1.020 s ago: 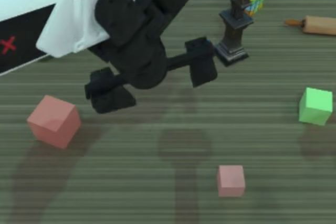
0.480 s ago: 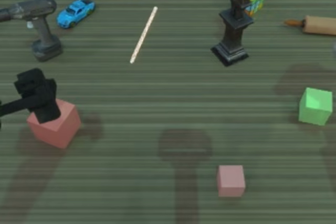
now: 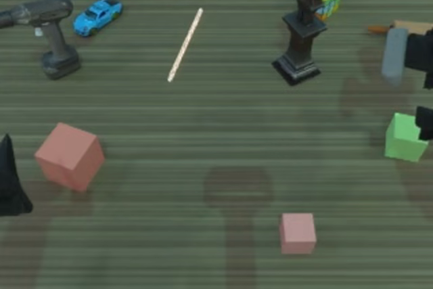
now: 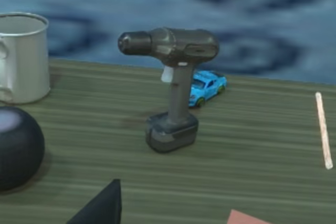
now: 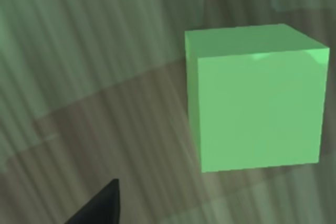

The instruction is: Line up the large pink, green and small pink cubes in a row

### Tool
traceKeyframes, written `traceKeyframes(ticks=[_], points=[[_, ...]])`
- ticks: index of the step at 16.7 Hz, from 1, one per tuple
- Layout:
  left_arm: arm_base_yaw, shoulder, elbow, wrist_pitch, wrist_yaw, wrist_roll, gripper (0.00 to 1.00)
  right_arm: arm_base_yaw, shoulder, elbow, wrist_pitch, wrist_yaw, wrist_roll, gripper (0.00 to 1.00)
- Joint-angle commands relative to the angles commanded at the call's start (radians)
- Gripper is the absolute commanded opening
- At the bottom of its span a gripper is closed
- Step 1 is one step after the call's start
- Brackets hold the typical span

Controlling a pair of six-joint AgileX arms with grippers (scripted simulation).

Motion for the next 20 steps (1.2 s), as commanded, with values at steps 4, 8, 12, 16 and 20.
traceKeyframes(ticks=[4,8,12,16,20], points=[[0.05,-0.123,-0.09,0.083,0.007,0.095,1.0,0.006,0.108,0.096,-0.054,0.0,-0.066,1.0],[0.052,-0.13,-0.094,0.088,0.008,0.1,1.0,0.007,0.113,0.101,-0.056,0.0,-0.069,1.0],[0.052,-0.13,-0.094,0.088,0.008,0.1,1.0,0.004,0.132,0.075,-0.016,0.0,-0.071,1.0],[0.052,-0.13,-0.094,0.088,0.008,0.1,1.0,0.007,0.194,-0.018,0.151,0.0,-0.067,1.0],[0.052,-0.13,-0.094,0.088,0.008,0.1,1.0,0.008,0.238,-0.081,0.25,0.001,-0.066,1.0]])
